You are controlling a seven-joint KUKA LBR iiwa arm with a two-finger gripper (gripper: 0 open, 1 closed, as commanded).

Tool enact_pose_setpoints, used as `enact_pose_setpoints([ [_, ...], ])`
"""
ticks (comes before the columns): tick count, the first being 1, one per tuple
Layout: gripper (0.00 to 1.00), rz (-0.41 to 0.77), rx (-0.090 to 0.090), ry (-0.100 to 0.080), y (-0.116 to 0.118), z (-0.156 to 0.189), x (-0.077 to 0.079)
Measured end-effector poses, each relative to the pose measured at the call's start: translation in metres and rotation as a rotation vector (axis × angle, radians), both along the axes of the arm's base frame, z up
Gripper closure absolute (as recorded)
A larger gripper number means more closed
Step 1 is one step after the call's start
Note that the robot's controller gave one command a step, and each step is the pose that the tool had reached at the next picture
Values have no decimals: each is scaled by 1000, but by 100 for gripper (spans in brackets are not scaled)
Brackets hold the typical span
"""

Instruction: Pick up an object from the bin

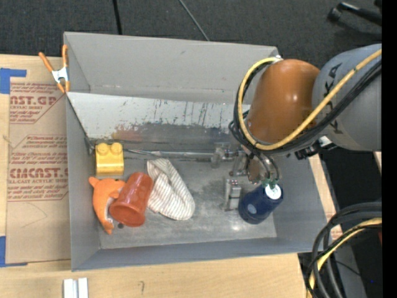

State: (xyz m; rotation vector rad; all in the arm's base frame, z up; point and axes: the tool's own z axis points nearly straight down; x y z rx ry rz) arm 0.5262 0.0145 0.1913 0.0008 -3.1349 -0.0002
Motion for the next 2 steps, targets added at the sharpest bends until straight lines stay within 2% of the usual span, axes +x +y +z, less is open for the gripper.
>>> enact_pose_setpoints([
  [1,0,0,0,-8,0,4,2],
  [2,0,21,-2,-16,11,-9,6],
])
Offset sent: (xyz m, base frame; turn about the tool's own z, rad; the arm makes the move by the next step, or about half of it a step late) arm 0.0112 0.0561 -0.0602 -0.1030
